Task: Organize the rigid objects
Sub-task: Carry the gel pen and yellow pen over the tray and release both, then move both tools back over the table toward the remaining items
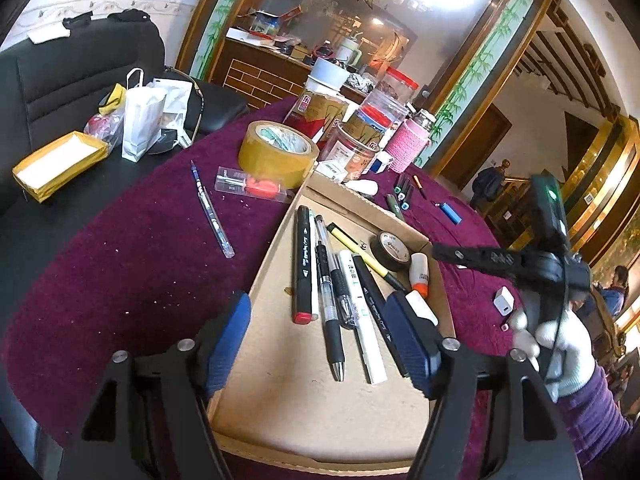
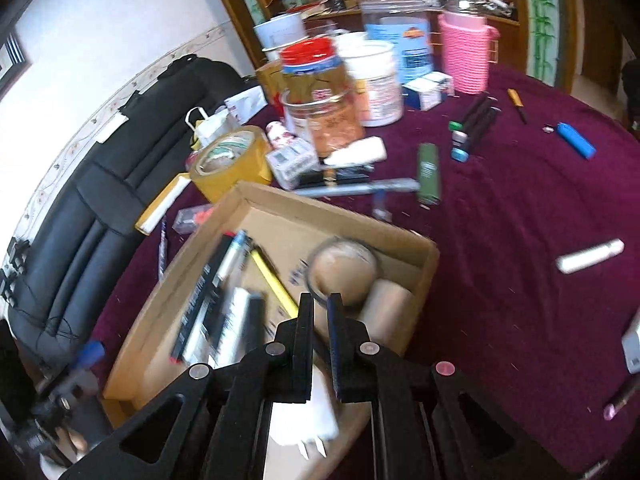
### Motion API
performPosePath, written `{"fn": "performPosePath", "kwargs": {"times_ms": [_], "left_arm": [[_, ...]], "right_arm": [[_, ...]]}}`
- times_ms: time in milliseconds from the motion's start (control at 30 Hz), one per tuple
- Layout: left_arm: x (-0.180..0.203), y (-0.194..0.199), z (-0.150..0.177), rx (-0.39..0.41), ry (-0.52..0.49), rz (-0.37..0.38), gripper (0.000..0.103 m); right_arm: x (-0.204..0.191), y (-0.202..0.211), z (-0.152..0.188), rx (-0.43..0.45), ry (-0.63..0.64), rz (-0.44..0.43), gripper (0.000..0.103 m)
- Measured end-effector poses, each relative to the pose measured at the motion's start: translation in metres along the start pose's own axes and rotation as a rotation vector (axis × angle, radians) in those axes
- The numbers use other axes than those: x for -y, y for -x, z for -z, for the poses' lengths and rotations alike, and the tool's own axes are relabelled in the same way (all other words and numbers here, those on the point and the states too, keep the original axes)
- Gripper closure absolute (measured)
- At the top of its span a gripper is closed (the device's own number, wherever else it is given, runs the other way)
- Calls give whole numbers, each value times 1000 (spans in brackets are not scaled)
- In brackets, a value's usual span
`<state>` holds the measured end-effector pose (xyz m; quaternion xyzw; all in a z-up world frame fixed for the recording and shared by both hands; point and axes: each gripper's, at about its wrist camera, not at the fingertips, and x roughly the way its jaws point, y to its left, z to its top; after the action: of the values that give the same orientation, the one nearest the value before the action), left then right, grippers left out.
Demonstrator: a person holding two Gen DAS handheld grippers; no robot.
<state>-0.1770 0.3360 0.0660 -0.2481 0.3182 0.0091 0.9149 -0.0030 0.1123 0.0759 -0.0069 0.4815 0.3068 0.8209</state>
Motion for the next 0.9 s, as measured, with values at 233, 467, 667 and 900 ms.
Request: {"fn": "performPosePath", "kwargs": {"times_ms": [233, 467, 667, 900], "left_arm": [[20, 3, 2, -2, -35, -4, 29], [61, -8, 7, -49, -99, 21, 29], [117, -19, 23, -97, -198, 54, 29], [176, -42, 46, -184, -285, 92, 29]], "right_arm": [[49, 49, 46, 88, -64, 44, 49], [122, 104, 99, 163, -217, 105, 47], [191, 141, 142, 213, -358, 140, 47], [246, 178, 167, 287, -450, 170, 47]]}}
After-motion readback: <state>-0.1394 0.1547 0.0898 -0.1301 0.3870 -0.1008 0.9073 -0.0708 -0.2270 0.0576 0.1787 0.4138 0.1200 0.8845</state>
